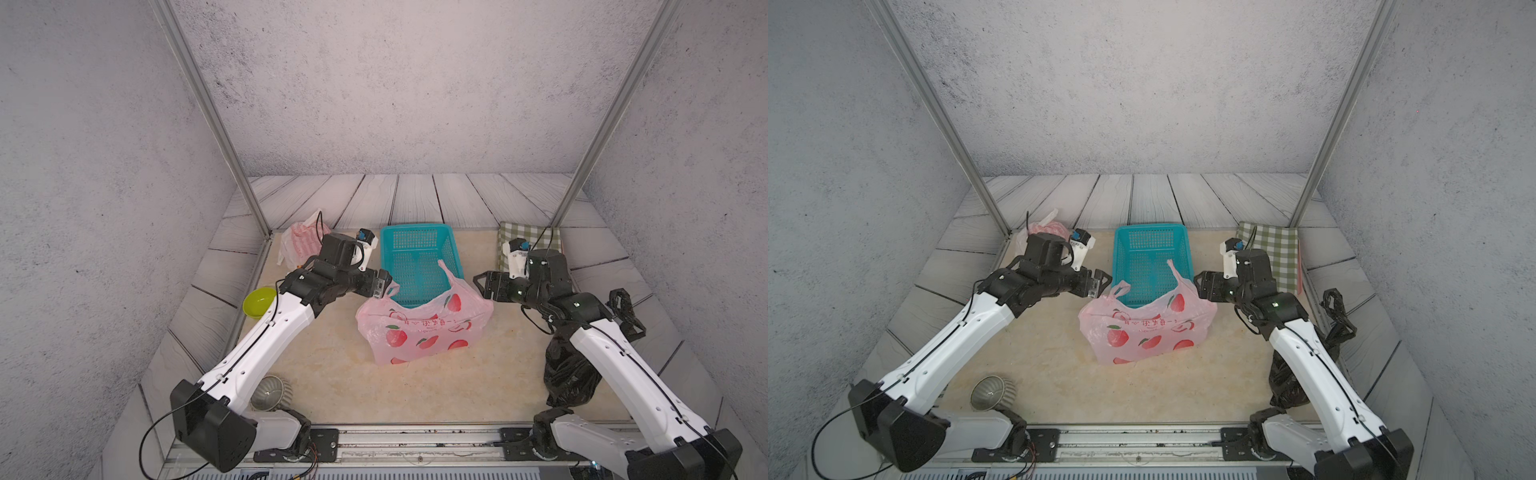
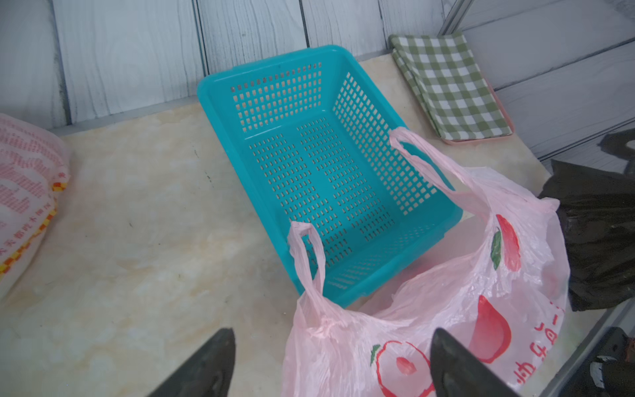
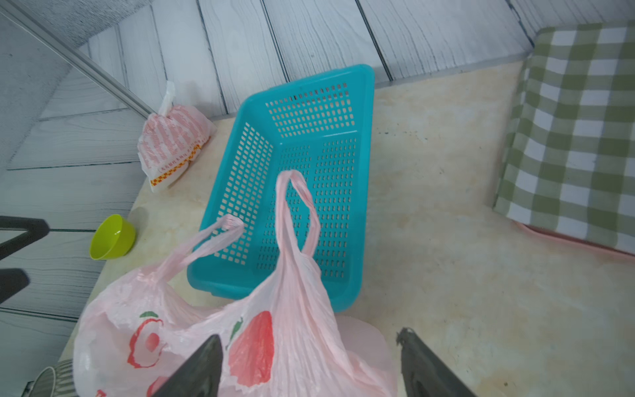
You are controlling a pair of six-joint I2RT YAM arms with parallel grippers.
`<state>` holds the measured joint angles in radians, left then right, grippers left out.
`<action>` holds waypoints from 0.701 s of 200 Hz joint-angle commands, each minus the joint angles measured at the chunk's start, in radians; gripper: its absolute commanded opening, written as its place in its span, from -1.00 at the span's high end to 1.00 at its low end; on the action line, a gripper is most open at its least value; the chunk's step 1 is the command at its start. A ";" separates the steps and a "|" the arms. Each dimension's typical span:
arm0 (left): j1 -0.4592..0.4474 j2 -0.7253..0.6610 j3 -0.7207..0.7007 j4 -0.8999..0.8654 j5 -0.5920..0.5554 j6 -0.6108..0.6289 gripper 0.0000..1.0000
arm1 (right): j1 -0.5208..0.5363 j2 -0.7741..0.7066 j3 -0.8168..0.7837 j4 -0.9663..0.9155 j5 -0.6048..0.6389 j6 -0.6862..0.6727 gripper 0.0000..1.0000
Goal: Untie the knot of a plastic bag & take out the apple
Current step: Untie the plastic bag at the center of the board.
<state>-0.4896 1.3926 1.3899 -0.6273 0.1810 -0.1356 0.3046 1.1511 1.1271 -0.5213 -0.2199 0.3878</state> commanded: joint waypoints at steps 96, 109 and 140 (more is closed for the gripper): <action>0.068 0.490 0.387 -0.343 -0.102 0.057 -0.78 | 0.127 0.701 0.657 -0.338 0.061 -0.216 -0.68; 0.073 0.494 0.383 -0.368 -0.096 0.052 -0.78 | 0.142 0.754 0.687 -0.360 0.102 -0.219 -0.68; 0.075 0.467 0.307 -0.393 -0.004 0.043 -0.69 | 0.161 0.827 0.705 -0.406 0.158 -0.236 -0.68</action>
<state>-0.4156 1.8931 1.7409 -0.9680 0.1020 -0.0868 0.4511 1.9476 1.8080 -0.8280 -0.1352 0.1852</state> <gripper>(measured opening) 0.863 0.839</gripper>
